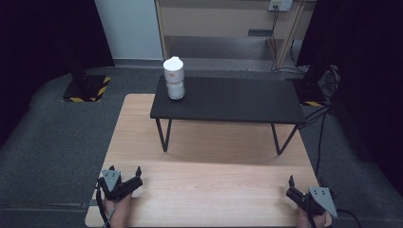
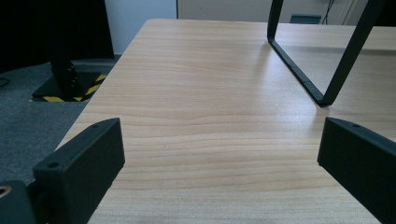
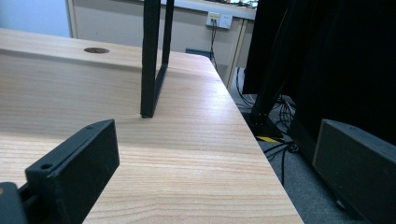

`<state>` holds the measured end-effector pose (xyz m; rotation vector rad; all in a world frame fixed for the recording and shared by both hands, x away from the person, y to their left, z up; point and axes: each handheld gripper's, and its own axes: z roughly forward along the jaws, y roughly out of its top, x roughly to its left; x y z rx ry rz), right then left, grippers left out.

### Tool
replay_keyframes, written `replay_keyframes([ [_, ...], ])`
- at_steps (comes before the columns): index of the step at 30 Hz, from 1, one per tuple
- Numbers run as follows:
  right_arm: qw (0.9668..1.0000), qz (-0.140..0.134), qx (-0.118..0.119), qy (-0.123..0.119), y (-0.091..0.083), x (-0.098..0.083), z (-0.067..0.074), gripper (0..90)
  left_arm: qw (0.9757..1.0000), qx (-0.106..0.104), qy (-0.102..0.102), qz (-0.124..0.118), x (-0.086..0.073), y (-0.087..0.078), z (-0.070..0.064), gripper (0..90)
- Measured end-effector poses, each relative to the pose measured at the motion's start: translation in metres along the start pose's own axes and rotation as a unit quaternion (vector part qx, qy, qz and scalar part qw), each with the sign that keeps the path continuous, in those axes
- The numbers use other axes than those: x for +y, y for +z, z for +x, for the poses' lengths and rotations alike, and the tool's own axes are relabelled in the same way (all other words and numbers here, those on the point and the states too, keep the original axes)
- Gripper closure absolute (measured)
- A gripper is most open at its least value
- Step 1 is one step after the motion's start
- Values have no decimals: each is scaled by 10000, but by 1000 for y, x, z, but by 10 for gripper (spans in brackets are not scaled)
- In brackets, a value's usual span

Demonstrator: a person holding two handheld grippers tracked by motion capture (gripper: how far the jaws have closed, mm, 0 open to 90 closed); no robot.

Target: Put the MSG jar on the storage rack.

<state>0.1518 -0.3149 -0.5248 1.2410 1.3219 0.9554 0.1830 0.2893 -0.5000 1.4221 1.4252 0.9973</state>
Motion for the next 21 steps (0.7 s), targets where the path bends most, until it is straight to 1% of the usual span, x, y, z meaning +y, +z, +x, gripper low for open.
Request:
replay_keyframes([
  [12,10000,-6,9,25,0,0,-1,7,10000,-28,6,47,1,1,0,1],
  [21,10000,-6,21,42,0,0,-2,7,10000,-48,-42,42,1,1,2,2],
])
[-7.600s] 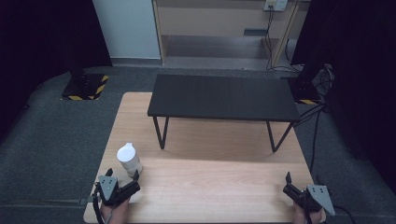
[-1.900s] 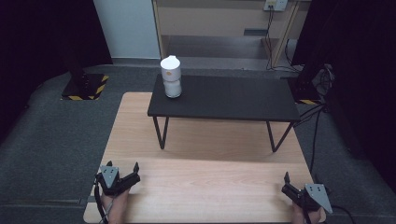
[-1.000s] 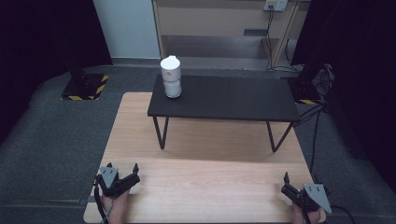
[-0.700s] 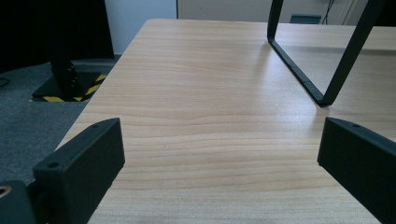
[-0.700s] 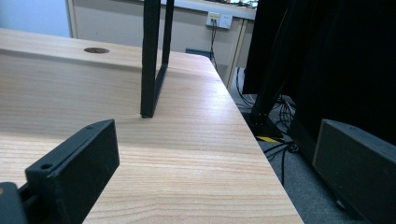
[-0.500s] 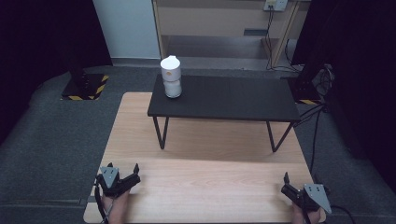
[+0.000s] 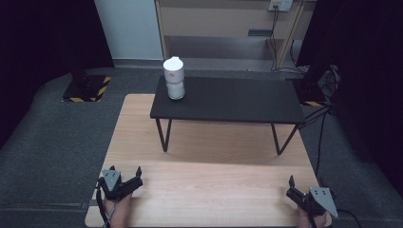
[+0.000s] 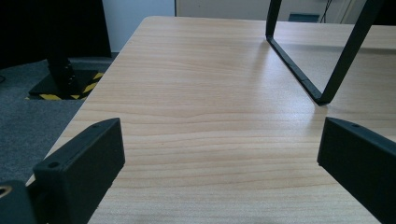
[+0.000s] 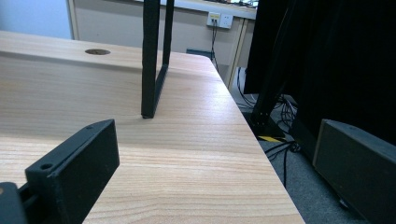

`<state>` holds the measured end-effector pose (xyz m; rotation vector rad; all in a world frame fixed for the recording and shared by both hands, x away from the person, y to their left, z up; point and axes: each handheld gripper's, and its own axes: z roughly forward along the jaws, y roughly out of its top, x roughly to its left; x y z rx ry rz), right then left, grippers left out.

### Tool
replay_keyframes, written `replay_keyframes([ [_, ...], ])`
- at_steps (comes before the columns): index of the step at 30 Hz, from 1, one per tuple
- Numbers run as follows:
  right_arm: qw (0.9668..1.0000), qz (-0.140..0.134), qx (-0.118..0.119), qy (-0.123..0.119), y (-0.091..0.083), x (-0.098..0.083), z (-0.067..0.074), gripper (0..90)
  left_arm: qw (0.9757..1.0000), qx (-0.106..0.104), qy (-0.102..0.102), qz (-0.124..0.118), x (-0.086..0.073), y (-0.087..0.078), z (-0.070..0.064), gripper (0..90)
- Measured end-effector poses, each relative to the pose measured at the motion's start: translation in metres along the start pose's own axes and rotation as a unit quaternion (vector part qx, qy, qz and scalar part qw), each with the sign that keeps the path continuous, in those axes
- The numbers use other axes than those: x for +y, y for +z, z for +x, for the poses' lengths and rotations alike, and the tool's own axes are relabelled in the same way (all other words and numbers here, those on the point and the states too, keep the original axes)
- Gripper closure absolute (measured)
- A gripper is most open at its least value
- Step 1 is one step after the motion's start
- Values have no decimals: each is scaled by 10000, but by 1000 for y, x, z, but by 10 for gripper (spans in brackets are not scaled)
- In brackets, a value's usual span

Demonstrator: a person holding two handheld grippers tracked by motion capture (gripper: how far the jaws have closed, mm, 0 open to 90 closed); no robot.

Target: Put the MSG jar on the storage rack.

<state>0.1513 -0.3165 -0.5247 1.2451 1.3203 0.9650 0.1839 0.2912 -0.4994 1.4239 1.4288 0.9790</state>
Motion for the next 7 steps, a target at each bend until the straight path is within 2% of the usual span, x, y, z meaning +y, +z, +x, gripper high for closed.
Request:
replay_keyframes([
  [7,10000,6,-3,-13,0,0,0,7,10000,-34,-51,-54,-1,-1,2,1],
])
